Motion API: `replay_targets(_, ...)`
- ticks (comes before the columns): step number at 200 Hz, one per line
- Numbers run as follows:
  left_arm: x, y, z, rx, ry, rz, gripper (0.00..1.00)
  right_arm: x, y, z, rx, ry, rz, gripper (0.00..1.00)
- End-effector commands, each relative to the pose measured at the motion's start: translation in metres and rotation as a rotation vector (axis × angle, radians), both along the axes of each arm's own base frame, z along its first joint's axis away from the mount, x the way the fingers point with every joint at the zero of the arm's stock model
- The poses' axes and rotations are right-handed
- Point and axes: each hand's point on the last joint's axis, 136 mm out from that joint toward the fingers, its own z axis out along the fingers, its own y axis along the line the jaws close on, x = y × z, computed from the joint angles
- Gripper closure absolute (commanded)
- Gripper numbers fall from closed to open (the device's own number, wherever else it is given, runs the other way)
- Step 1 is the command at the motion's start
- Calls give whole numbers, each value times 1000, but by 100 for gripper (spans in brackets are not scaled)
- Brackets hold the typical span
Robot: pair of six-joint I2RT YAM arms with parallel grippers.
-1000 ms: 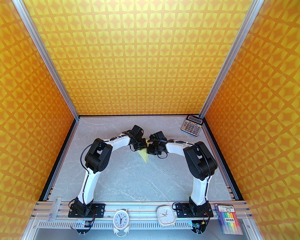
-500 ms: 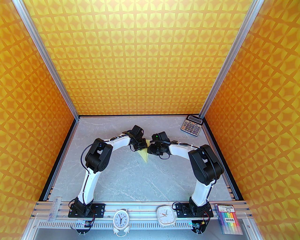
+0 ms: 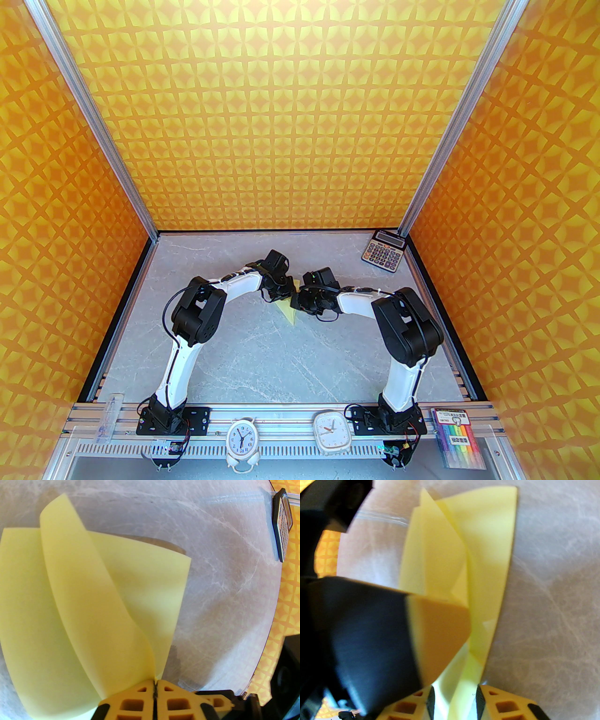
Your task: Fold a paper plane with a square sheet of paper (fold left side to right side)
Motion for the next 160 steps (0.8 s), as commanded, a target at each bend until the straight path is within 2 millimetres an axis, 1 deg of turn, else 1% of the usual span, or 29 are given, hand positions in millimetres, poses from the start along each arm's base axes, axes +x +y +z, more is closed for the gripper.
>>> replay_targets(1, -3, -3, -6, 19, 9, -15, 93, 3, -3, -9, -30, 22, -3, 67)
replay_targets(14, -3, -3, -6, 19, 12, -16, 92, 3, -4, -13, -41, 26, -4, 68)
replay_targets(24, -3, -3, -6, 19, 12, -16, 92, 3, -4, -15, -43, 31, -2, 72)
replay_targets(63, -3, -3, -6, 20, 10, -18, 92, 5, -6, -19, -58, 36, -8, 76)
replay_targets(75, -3, -3, -6, 20, 11, -17, 90, 4, -6, -20, -65, 39, -4, 77)
replay_targets(125, -2, -5, -8, 22, 13, -19, 89, 6, -6, -22, -69, 41, -4, 79)
replay_targets(134, -1, -5, -6, 20, 11, -18, 87, 5, -7, -24, -73, 44, -1, 80)
replay_targets(141, -1, -5, -5, 19, 8, -20, 84, 5, -7, -26, -79, 49, -3, 81)
replay_targets(148, 0, -5, -3, 19, 4, -23, 83, 4, -8, -27, -82, 53, -3, 84)
replay_targets(160, 0, -5, 1, 16, -2, -24, 82, 3, -8, -28, -84, 56, -1, 84)
